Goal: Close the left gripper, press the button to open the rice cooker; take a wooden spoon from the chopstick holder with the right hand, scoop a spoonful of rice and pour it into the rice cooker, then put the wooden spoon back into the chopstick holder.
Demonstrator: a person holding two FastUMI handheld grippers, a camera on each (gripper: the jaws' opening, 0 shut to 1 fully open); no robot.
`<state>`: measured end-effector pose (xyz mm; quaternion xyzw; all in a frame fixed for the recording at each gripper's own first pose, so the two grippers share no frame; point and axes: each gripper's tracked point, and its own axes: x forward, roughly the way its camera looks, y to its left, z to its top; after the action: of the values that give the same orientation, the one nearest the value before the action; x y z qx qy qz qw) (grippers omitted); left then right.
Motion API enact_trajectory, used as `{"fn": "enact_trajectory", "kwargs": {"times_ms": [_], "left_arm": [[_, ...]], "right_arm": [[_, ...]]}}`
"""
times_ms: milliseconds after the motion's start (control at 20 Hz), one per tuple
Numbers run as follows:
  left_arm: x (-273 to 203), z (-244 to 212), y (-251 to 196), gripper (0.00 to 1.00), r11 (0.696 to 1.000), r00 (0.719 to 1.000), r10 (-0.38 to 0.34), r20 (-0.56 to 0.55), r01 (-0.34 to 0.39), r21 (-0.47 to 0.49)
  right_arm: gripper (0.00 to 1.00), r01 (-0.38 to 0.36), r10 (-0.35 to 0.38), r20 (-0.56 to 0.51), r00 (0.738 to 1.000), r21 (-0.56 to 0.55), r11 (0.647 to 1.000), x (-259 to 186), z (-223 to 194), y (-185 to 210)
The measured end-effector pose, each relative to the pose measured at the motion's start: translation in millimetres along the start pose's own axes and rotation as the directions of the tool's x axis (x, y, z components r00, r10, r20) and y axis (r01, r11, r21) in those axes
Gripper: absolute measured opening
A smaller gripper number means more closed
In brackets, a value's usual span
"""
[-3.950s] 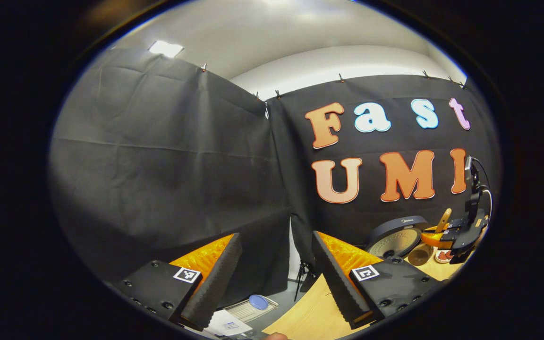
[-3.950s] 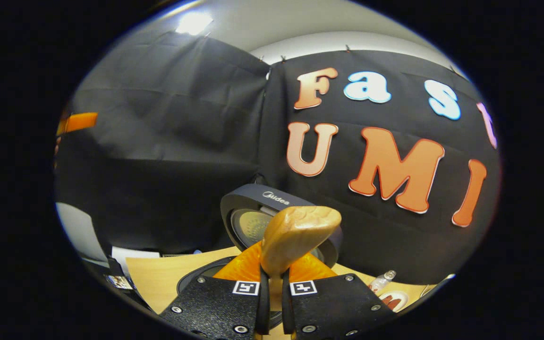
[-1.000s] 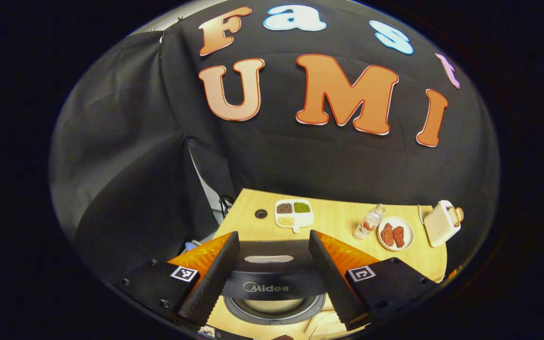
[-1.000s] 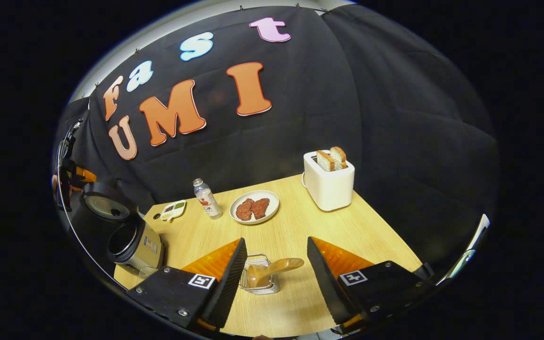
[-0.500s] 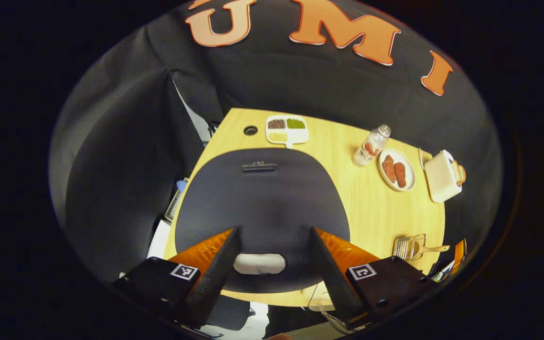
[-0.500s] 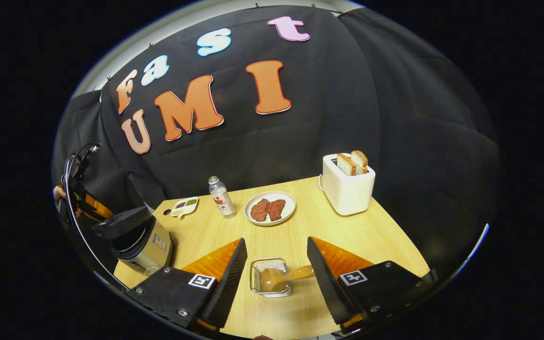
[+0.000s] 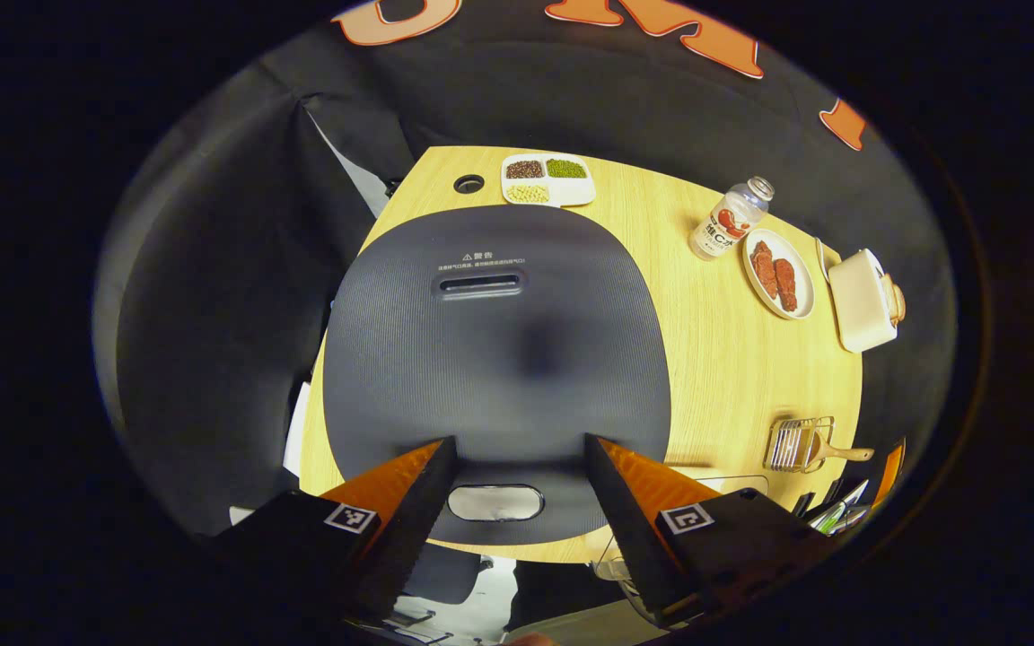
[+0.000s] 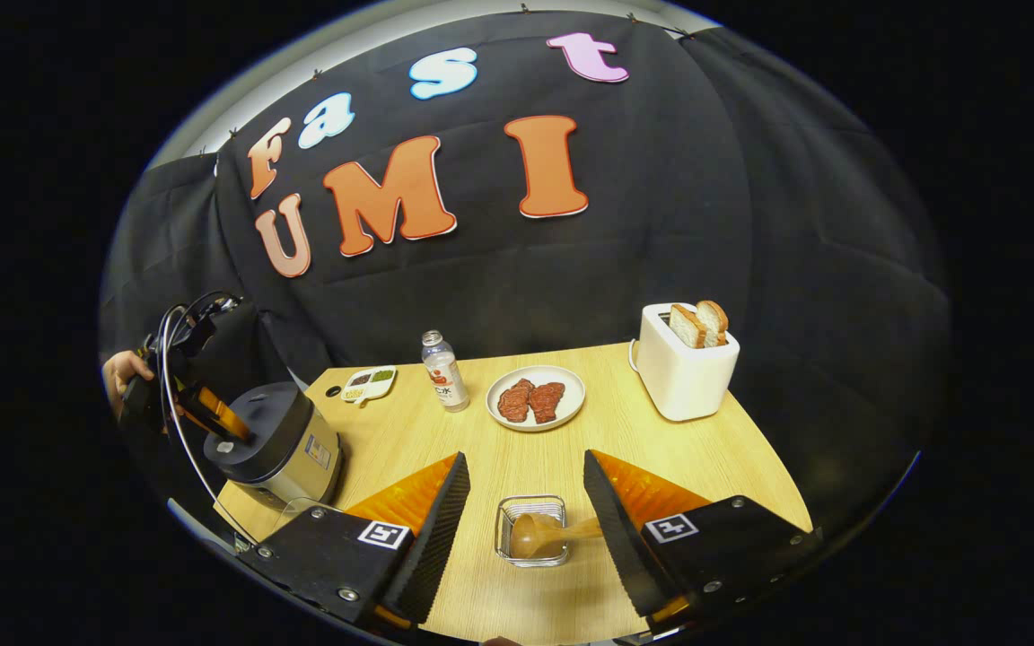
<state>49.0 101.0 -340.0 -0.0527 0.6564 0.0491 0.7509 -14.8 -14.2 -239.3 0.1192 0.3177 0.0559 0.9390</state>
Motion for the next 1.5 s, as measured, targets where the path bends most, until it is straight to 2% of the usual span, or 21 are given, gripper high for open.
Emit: {"fn": "enact_trajectory", "kwargs": {"times_ms": [150,350,450,550,650,700,750,850,1000,1050,1100,1200,1300,1400,1500], "left_arm": [[0,-1,2,0.99,1.000,1.000,-0.004,0.031,0.005,-0.004],[-16,6,-1,0.99,0.999,0.987,-0.027,0.161,0.032,-0.032],[-46,25,2,0.99,0.999,0.956,-0.029,0.291,0.032,-0.007],[-87,50,3,0.97,0.999,0.901,-0.035,0.432,0.022,0.034],[-137,68,-6,0.96,0.996,0.834,-0.073,0.547,0.038,0.075],[-163,75,-8,0.99,0.994,0.795,-0.092,0.600,0.043,0.096],[-189,82,-8,0.96,0.992,0.748,-0.104,0.656,0.034,0.118],[-238,91,-2,0.98,0.988,0.642,-0.105,0.759,-0.017,0.151],[-315,91,9,0.96,0.979,0.466,-0.083,0.881,-0.127,0.159],[-336,89,13,1.00,0.976,0.408,-0.074,0.910,-0.158,0.150],[-353,85,11,1.00,0.974,0.354,-0.079,0.932,-0.169,0.147],[-378,74,3,1.00,0.973,0.268,-0.099,0.958,-0.175,0.149],[-395,68,8,1.00,0.976,0.197,-0.091,0.976,-0.179,0.127],[-406,59,17,1.00,0.980,0.141,-0.066,0.988,-0.178,0.090],[-413,49,31,1.00,0.984,0.083,-0.033,0.996,-0.173,0.047]], "right_arm": [[0.81,-0.026,0.027,0.013,1.000,-0.023,0.999,0,8,16],[0.81,-0.042,0.048,0.062,0.997,-0.087,0.995,-6,38,36],[0.82,-0.047,0.060,0.111,0.992,-0.117,0.992,-12,52,53],[0.83,-0.049,0.074,0.165,0.984,-0.146,0.988,-20,78,67],[0.83,-0.042,0.082,0.229,0.970,-0.177,0.983,-25,104,81],[0.84,-0.037,0.087,0.259,0.962,-0.189,0.981,-28,117,87],[0.84,-0.034,0.093,0.292,0.952,-0.199,0.979,-35,132,93],[0.84,-0.027,0.106,0.359,0.927,-0.219,0.975,-46,160,105],[0.84,-0.012,0.121,0.448,0.886,-0.239,0.971,-63,194,120],[0.84,-0.007,0.124,0.468,0.875,-0.245,0.970,-68,202,123],[0.89,0.001,0.125,0.490,0.863,-0.249,0.969,-73,210,126],[0.89,0.011,0.136,0.525,0.840,-0.266,0.964,-75,223,126],[0.86,0.003,0.150,0.535,0.831,-0.275,0.961,-80,225,132],[0.89,-0.012,0.163,0.543,0.824,-0.271,0.962,-85,225,135],[0.89,-0.012,0.166,0.572,0.803,-0.263,0.965,-91,231,135]]}}
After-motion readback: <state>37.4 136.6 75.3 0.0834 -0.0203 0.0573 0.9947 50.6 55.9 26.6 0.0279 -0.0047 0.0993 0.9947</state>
